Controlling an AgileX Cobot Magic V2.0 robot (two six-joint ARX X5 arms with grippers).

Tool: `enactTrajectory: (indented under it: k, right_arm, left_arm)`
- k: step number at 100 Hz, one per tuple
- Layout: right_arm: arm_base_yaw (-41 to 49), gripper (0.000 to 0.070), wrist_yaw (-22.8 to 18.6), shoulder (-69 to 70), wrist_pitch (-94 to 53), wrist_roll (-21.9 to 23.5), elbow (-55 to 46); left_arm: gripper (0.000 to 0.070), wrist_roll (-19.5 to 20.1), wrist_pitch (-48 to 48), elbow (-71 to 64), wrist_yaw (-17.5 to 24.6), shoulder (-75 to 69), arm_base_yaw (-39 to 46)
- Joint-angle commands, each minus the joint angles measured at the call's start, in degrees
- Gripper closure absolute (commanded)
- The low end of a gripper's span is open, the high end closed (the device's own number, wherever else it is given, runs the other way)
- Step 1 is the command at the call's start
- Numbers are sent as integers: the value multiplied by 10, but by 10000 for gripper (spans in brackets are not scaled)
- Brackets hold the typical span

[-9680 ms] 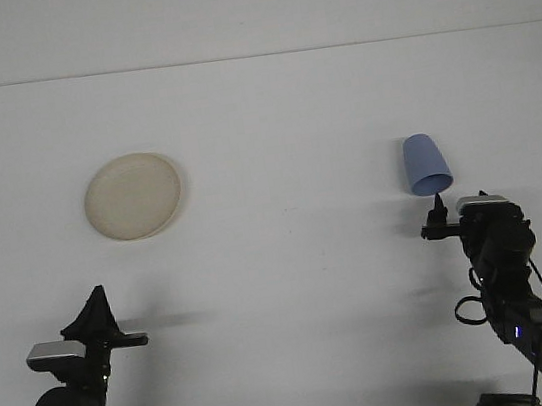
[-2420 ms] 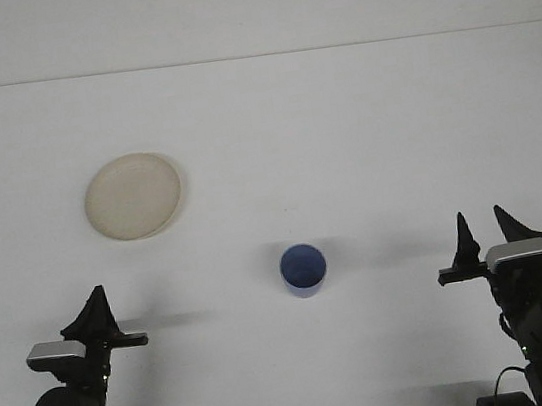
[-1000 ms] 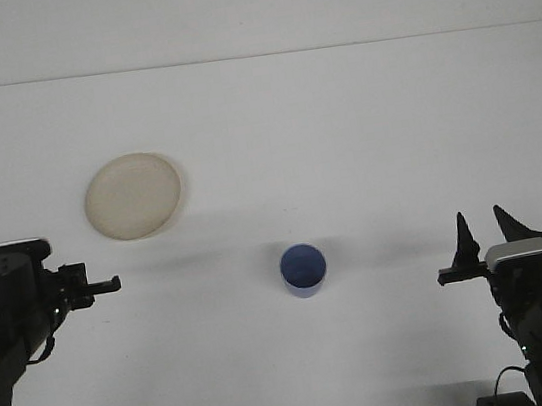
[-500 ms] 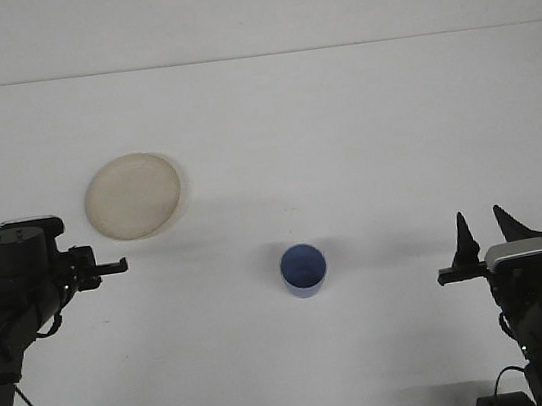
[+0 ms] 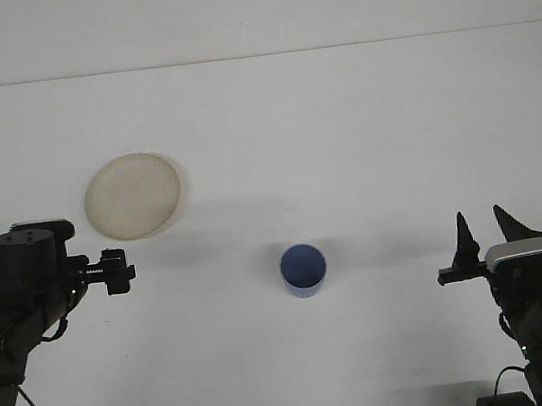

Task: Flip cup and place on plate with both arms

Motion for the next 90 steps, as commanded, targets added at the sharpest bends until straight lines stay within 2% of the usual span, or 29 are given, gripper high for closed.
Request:
enactTrajectory:
  k: [1,25,61,90]
  right_arm:
    - [1,322,0,1,9,-7,4]
    - [1,323,0,1,9,-7,4]
    - [1,323,0,1,9,-7,4]
    - [1,322,0,1,9,-7,4]
  left_arm:
    - [196,2,8,14,2,16,-18]
    - [197,-34,22,45,59,111,-127]
    - [196,-43,19,198,62,315,-280]
    - [195,-39,-7,271,62,417,-343]
